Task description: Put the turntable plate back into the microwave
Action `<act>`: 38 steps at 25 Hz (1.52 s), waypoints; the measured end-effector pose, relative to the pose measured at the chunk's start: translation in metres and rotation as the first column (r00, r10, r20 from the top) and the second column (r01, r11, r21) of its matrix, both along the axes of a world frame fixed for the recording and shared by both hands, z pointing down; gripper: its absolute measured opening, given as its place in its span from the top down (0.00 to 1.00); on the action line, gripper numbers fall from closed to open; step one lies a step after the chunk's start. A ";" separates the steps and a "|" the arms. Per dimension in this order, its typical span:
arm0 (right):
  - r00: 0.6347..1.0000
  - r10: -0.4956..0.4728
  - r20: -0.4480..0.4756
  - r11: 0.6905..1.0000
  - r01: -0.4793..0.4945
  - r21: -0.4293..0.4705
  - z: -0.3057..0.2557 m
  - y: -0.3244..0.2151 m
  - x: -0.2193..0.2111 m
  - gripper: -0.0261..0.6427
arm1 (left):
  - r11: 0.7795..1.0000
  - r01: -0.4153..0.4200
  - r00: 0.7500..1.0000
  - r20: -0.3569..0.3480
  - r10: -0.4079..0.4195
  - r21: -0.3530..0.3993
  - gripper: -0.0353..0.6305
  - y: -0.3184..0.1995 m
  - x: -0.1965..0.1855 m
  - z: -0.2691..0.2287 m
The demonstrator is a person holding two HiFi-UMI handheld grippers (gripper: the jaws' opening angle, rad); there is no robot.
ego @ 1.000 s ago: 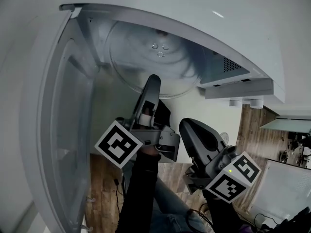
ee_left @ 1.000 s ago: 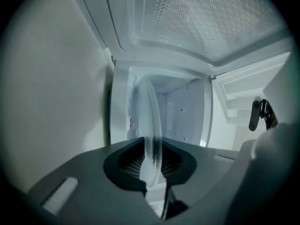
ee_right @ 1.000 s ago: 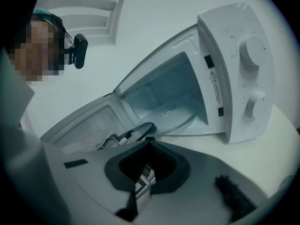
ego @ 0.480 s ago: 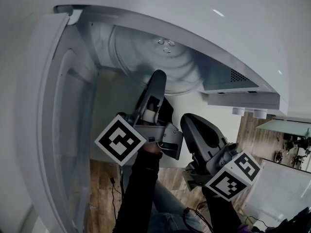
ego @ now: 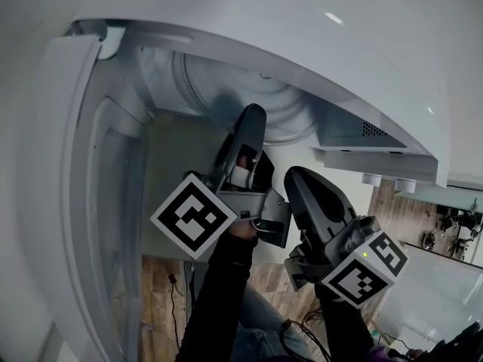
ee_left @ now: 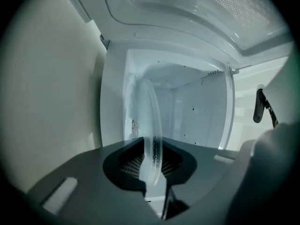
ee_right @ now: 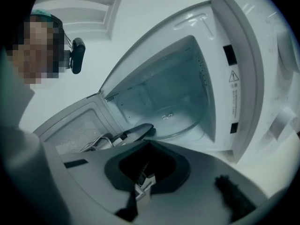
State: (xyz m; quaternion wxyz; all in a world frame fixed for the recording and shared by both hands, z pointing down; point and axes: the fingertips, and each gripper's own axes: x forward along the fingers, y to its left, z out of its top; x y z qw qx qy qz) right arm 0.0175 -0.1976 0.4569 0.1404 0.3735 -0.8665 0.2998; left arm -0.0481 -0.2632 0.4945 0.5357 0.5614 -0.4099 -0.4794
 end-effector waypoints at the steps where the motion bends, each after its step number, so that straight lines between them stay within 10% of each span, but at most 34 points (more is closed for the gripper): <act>1: 1.000 0.007 -0.001 1.000 -0.007 -0.001 0.000 -0.003 0.001 0.95 | 1.000 -0.001 1.000 0.000 0.001 -0.013 0.85 0.000 0.000 0.001; 13: 0.978 0.143 0.154 0.974 -0.112 -0.195 0.027 -0.028 -0.004 0.77 | 0.998 -0.004 1.000 -0.009 0.003 -0.065 0.87 0.000 0.001 0.004; 25: 0.931 0.156 0.331 0.968 -0.077 -0.238 0.027 -0.030 -0.009 0.84 | 0.996 -0.041 0.999 0.013 0.042 -0.074 0.87 0.003 0.002 0.006; 38: 0.922 0.185 0.340 0.964 -0.104 -0.243 0.030 -0.032 -0.009 0.85 | 0.975 -0.057 0.972 0.210 0.103 -0.215 0.71 0.029 -0.011 0.019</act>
